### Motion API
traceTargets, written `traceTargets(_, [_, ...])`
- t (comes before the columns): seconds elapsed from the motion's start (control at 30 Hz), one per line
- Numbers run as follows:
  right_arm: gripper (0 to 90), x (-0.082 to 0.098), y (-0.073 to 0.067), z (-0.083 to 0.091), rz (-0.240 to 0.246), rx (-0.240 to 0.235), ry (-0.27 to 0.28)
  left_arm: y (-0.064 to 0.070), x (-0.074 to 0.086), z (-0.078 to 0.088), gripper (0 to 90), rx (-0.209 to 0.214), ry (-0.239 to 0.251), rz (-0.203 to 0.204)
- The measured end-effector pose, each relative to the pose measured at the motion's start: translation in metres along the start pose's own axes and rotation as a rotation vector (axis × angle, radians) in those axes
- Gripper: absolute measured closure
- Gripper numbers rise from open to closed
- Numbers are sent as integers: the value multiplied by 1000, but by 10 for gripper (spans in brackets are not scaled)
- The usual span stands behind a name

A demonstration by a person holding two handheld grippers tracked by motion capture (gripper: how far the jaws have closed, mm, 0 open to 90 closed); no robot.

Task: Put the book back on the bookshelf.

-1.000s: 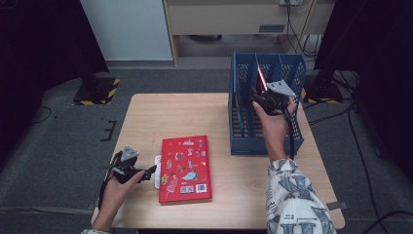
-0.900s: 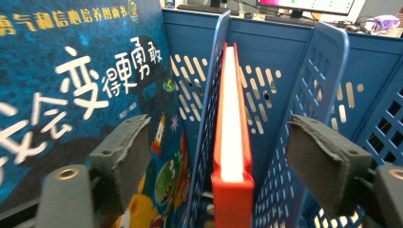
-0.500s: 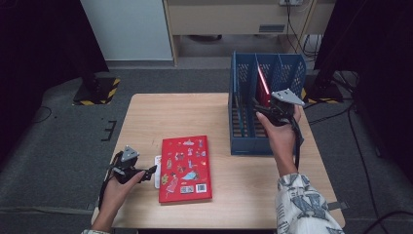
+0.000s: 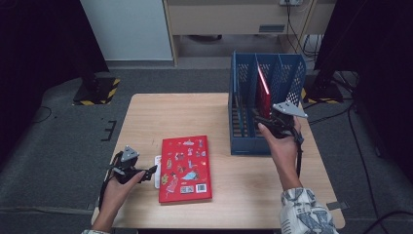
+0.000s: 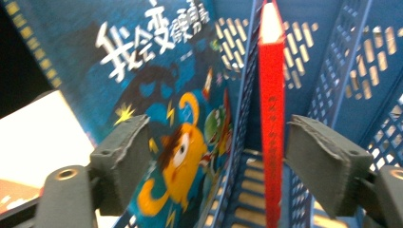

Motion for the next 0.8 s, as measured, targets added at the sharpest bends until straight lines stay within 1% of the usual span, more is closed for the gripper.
traceTargets(0.23, [289, 14, -11, 11, -12, -28, -3, 0, 0, 0, 50, 2, 7, 5])
traceTargets(0.4, [307, 18, -17, 15, -13, -49, -8, 1, 0, 0, 50, 8, 3, 8])
traceTargets(0.43, [308, 19, -18, 16, -13, -57, -10, 1, 0, 0, 50, 8, 2, 3])
traceTargets(0.53, [325, 20, -25, 16, 5, -68, -14, 1, 0, -1, 50, 9, -1, 5])
traceTargets(0.57, [325, 21, -28, 16, 8, -75, -17, 1, 0, -1, 50, 8, -2, -1])
traceTargets(0.6, [326, 22, -30, 16, 14, -80, -20, 1, 0, -1, 50, 9, -2, 4])
traceTargets(0.73, [329, 26, -41, 15, 20, -105, -28, 1, 0, 0, 49, 10, -1, 1])
traceTargets(0.8, [331, 27, -47, 14, 25, -119, -34, 2, 0, 0, 47, 14, 1, 6])
Point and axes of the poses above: each handheld gripper's, and its own axes: z roughly backward along the jaws, x roughly out of its underside, y roughly to its right, the point moved 6 cm from there along -z, roughly forward along the jaws, and after that the axes turned 10 degrees about z, right-handed, at the moved point
